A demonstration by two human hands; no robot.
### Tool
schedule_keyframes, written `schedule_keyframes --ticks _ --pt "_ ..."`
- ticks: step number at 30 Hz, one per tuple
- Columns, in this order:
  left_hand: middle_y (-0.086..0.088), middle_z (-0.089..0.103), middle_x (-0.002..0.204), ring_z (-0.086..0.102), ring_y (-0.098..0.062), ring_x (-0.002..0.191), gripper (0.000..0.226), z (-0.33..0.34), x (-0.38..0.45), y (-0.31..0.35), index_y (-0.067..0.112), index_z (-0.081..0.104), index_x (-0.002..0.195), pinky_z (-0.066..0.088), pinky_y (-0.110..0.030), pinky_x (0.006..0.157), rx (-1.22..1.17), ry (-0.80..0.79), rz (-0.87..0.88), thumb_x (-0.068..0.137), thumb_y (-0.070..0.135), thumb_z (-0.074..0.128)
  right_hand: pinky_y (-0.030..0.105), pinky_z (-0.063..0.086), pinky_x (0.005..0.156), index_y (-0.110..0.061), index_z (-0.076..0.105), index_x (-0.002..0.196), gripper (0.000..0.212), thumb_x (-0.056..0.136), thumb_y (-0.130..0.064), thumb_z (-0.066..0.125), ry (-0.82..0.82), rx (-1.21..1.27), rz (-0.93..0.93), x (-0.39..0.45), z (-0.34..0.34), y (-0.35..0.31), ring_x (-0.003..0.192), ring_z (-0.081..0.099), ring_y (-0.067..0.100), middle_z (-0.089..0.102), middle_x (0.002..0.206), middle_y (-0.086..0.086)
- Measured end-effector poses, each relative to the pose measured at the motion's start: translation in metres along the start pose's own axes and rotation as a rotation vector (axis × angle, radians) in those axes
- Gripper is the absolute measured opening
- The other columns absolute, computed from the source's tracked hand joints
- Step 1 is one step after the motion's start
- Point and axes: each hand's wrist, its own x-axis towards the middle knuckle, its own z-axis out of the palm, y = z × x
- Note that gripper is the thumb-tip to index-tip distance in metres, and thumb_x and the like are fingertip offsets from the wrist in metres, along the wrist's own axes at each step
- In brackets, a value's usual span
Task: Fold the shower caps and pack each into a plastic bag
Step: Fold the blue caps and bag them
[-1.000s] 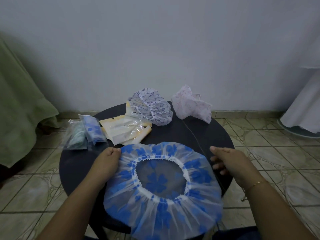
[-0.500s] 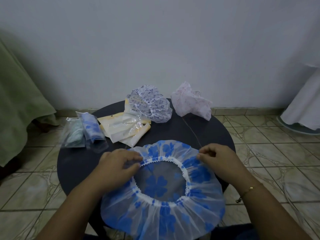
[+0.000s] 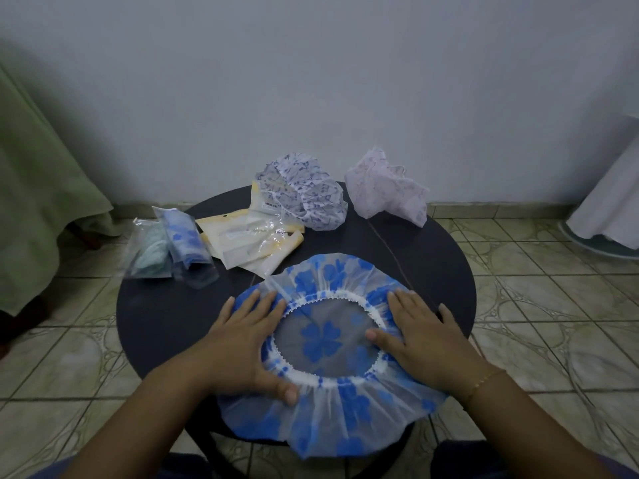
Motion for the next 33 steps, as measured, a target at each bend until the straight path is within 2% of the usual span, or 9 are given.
schedule_keyframes --ticks 4,10,15,19,22,24,28,30,33 --pt "0.019 -0.045 0.138 -0.045 -0.008 0.128 0.135 0.005 -0.002 -0.009 0.039 -0.039 0.127 -0.028 -0.035 0.106 0.053 -0.016 0.017 0.029 0.103 0.028 0.047 -0.011 0.114 -0.028 -0.016 0.148 0.125 0.039 -0.09 -0.027 0.07 -0.082 -0.025 0.003 0.01 0.012 0.142 -0.017 0.004 -0.019 0.155 -0.013" --pt "0.017 -0.039 0.144 -0.038 -0.009 0.132 0.132 0.009 -0.002 -0.01 0.041 -0.034 0.129 -0.022 -0.034 0.11 0.04 0.019 -0.029 0.031 0.104 0.028 0.05 -0.013 0.113 -0.031 -0.012 0.148 0.123 0.042 -0.091 -0.024 0.072 -0.081 -0.029 0.009 0.006 0.023 0.143 -0.015 0.006 -0.014 0.156 -0.015" --pt "0.013 -0.025 0.153 -0.024 -0.008 0.139 0.136 0.013 -0.005 0.006 0.038 -0.022 0.142 -0.011 -0.038 0.116 -0.009 0.101 -0.124 0.031 0.105 0.017 0.046 -0.001 0.115 -0.03 0.016 0.149 0.079 0.084 -0.067 0.042 0.167 -0.002 0.028 0.0 -0.014 0.014 0.145 -0.001 0.015 0.007 0.158 -0.006" --pt "0.007 -0.004 0.159 -0.001 -0.016 0.145 0.13 0.015 -0.005 0.028 0.035 0.0 0.15 0.01 -0.038 0.114 0.033 0.261 -0.197 0.037 0.098 -0.012 0.035 0.035 0.096 -0.036 0.065 0.109 0.035 0.084 -0.057 0.055 0.315 0.076 0.013 -0.016 -0.032 0.002 0.114 0.047 0.013 0.058 0.114 -0.012" --pt "0.009 0.023 0.152 0.023 -0.016 0.137 0.13 0.01 -0.003 0.039 0.04 0.023 0.146 0.025 -0.033 0.106 0.034 0.357 -0.222 0.038 0.089 -0.029 0.029 0.04 0.075 -0.029 0.068 0.083 0.04 0.089 -0.06 0.044 0.199 -0.007 0.061 -0.023 -0.029 -0.004 0.083 0.058 0.011 0.063 0.08 -0.008" --pt "0.011 0.04 0.137 0.038 -0.013 0.123 0.121 0.006 -0.003 0.042 0.043 0.041 0.137 0.034 -0.029 0.095 0.011 0.407 -0.221 0.046 0.089 -0.023 0.03 0.035 0.074 -0.026 0.059 0.078 0.043 0.092 -0.06 0.036 0.203 -0.114 0.106 -0.019 -0.022 -0.002 0.082 0.058 0.014 0.056 0.074 -0.008" --pt "0.016 0.051 0.095 0.052 -0.002 0.087 0.08 0.003 -0.003 0.047 0.046 0.06 0.114 0.042 -0.022 0.068 -0.071 0.421 -0.211 0.069 0.086 0.008 0.043 0.03 0.096 -0.028 0.051 0.114 0.033 0.1 -0.043 0.025 0.228 -0.269 0.086 -0.007 -0.011 0.005 0.116 0.047 0.018 0.053 0.118 -0.007" --pt "0.017 0.055 0.075 0.051 0.001 0.072 0.057 0.001 -0.003 0.05 0.045 0.063 0.106 0.039 -0.02 0.057 -0.132 0.462 -0.201 0.08 0.077 0.024 0.055 0.015 0.108 -0.028 0.034 0.138 0.039 0.102 -0.038 0.021 0.197 -0.254 0.06 0.001 -0.005 0.009 0.14 0.02 0.02 0.032 0.147 -0.007" --pt "0.017 0.054 0.06 0.049 0.0 0.064 0.037 0.002 -0.004 0.053 0.043 0.065 0.102 0.035 -0.016 0.054 -0.181 0.545 -0.157 0.089 0.063 0.037 0.064 -0.009 0.108 -0.036 0.018 0.146 0.044 0.102 -0.036 0.019 0.216 -0.266 -0.012 0.011 -0.003 0.01 0.145 -0.012 0.023 0.002 0.159 -0.006"
